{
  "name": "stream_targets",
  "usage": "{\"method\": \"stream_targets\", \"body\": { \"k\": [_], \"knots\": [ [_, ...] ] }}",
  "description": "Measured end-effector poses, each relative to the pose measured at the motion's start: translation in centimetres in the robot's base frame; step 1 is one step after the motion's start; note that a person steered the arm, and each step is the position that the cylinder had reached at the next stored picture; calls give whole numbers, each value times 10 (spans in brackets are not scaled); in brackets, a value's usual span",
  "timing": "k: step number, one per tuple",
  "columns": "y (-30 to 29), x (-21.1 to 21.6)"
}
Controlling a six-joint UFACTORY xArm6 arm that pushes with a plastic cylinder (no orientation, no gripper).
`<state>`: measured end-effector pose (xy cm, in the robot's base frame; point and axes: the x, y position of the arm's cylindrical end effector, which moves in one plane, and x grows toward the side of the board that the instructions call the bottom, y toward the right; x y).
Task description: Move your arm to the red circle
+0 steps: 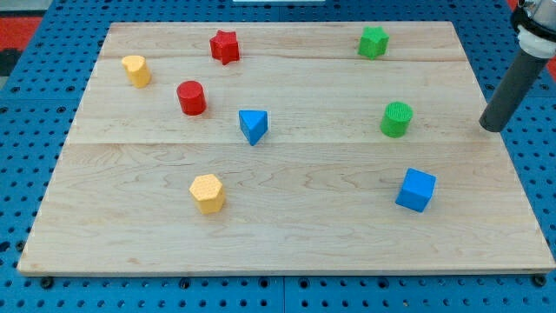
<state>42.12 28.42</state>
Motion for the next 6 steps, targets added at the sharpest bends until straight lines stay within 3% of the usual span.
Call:
{"method": "stream_targets", "body": {
  "k": [2,3,4,5,6],
  "knots": [
    [-89,-86],
    [-171,-75],
    [-273,-101],
    [-341,-85],
    [-410,-104]
  ]
}}
